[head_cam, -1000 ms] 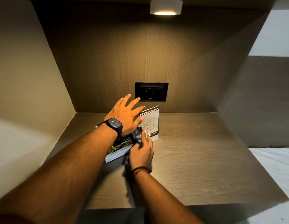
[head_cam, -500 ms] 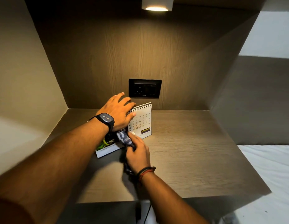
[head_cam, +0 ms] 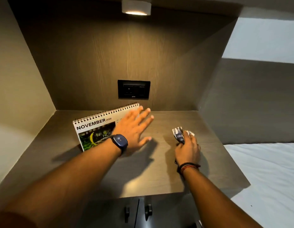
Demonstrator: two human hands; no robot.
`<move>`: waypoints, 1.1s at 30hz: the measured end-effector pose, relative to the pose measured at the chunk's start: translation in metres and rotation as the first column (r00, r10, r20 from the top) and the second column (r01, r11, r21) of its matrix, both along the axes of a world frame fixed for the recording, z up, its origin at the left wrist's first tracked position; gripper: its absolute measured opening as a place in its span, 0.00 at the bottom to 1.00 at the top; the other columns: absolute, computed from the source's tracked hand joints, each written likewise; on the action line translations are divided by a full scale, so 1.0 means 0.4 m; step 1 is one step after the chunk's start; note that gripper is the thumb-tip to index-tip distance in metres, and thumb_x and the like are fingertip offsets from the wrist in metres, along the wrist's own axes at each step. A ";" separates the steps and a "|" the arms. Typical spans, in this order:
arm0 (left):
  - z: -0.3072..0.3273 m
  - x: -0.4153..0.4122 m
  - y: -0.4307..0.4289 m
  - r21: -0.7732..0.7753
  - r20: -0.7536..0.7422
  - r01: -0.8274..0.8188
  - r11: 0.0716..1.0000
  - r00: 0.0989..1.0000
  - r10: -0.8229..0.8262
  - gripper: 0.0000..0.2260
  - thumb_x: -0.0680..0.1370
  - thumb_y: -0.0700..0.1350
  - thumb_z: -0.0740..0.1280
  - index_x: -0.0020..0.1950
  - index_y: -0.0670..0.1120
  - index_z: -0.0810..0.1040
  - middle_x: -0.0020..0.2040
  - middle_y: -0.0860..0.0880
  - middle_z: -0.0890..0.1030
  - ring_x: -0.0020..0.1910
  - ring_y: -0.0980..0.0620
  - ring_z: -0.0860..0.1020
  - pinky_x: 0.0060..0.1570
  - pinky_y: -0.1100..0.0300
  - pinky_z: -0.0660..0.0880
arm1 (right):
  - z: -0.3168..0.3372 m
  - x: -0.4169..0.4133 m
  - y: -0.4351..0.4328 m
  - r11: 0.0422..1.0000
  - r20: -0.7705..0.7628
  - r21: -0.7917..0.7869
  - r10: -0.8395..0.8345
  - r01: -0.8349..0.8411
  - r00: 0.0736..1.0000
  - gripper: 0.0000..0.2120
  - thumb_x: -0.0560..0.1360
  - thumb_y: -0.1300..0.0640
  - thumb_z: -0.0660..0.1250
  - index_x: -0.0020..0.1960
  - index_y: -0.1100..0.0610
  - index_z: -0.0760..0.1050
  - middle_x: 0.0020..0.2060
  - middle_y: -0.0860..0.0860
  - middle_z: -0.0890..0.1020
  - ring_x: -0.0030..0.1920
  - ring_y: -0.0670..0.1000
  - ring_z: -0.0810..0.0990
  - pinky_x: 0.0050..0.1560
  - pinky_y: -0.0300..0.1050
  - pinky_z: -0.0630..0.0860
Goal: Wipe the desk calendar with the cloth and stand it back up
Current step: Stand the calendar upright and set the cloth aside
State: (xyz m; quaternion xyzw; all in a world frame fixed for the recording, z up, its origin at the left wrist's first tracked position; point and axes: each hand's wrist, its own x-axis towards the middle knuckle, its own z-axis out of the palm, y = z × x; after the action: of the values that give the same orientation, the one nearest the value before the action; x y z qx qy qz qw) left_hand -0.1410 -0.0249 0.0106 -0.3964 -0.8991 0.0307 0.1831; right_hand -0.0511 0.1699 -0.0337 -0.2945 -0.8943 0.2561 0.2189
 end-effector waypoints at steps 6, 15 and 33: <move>-0.193 0.117 0.109 -0.078 0.367 -0.035 0.996 0.928 0.062 0.37 0.71 0.71 0.48 0.75 0.54 0.49 0.78 0.46 0.52 0.75 0.43 0.50 0.72 0.44 0.46 | -0.063 0.051 0.084 0.966 0.404 0.222 0.029 -0.129 0.914 0.24 0.76 0.56 0.56 0.70 0.44 0.60 0.73 0.52 0.63 0.65 0.59 0.66 0.63 0.56 0.68; -0.193 0.124 0.058 0.314 0.278 -0.411 0.856 0.902 0.331 0.37 0.72 0.71 0.44 0.76 0.55 0.41 0.77 0.47 0.38 0.75 0.46 0.36 0.71 0.47 0.36 | -0.008 -0.041 -0.018 0.956 0.074 0.234 0.163 -0.176 0.984 0.29 0.73 0.42 0.58 0.70 0.52 0.61 0.71 0.56 0.65 0.70 0.59 0.61 0.67 0.62 0.60; -0.071 -0.081 -0.207 0.730 0.683 -0.648 -0.216 0.686 0.249 0.30 0.73 0.65 0.59 0.69 0.49 0.60 0.65 0.42 0.71 0.60 0.40 0.73 0.54 0.50 0.70 | 0.077 -0.272 -0.287 0.652 -0.233 -0.675 0.256 -0.345 0.938 0.14 0.74 0.37 0.53 0.51 0.44 0.70 0.41 0.44 0.80 0.42 0.46 0.80 0.35 0.42 0.73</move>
State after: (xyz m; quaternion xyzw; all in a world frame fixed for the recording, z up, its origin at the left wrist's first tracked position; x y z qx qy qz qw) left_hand -0.1733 -0.1077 -0.0176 0.2114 -0.7412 -0.5894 0.2420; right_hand -0.1597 0.0552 -0.0029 -0.1878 -0.7492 0.6279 0.0957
